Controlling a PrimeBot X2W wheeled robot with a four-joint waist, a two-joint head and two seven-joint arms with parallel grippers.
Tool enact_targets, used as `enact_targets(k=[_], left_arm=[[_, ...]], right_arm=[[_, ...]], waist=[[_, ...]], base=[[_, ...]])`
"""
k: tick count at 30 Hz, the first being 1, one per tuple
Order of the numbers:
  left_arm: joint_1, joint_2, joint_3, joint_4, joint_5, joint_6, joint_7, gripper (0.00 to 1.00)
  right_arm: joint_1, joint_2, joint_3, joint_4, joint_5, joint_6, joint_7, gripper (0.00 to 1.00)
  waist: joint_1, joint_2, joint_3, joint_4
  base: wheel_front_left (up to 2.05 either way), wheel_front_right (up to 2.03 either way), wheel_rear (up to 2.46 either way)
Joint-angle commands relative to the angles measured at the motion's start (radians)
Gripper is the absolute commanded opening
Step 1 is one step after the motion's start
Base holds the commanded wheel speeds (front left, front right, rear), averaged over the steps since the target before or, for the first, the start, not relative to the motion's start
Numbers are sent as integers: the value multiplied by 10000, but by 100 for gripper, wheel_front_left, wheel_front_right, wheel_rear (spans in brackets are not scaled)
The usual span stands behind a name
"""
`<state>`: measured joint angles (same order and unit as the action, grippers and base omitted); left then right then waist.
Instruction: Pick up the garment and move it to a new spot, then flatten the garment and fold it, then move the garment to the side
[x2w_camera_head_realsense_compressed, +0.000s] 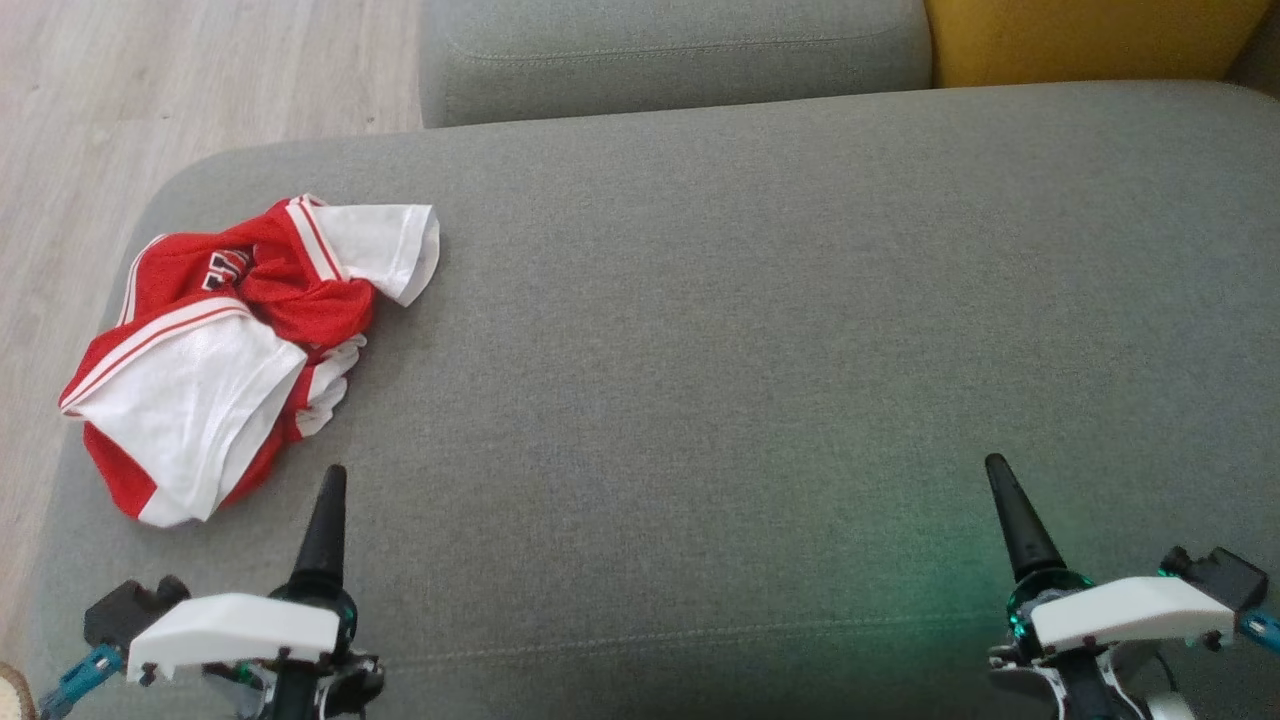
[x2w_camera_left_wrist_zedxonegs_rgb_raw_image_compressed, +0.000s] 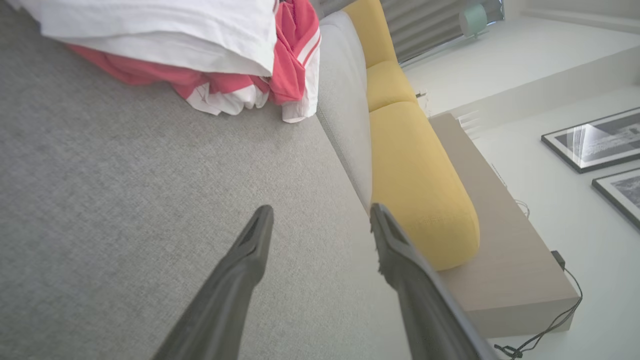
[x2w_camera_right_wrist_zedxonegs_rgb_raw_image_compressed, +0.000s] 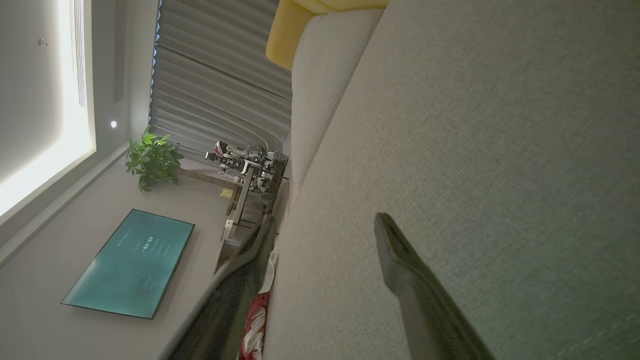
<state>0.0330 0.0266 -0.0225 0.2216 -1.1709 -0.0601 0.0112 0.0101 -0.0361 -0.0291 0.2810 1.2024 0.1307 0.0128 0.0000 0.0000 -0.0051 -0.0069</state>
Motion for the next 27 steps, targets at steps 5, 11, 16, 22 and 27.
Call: enact_targets(k=[5,11,16,22,27], left_arm=[[-444,185,-152,-604,861,275,-191,100],[-456,296,-439,-713,1555,595,-369,100],[-467,381,-675,-850,2210,734,-548,100],[-461,431,-876,-883,2948,913,-726,100],[-490,513,-1065,-897,3711,1177,-876,100]], right_arm=[[-467,-66,324,-519,-835,1,-225,100],[-481,-71,560,-687,-1635,1,-402,100],[-488,-76,688,-881,-2425,1,-579,100],[-522,-82,864,-1022,-3220,1,-756,100],[-531,-86,1014,-1128,-3866,1,-904,100]], waist=[[0,0,-10,-35],[0,0,-41,-55],[0,0,-64,-58],[0,0,-85,-87],[0,0,-117,-116]], base=[[0,0,0],[0,0,0],[0,0,0],[0,0,0],[0,0,0]])
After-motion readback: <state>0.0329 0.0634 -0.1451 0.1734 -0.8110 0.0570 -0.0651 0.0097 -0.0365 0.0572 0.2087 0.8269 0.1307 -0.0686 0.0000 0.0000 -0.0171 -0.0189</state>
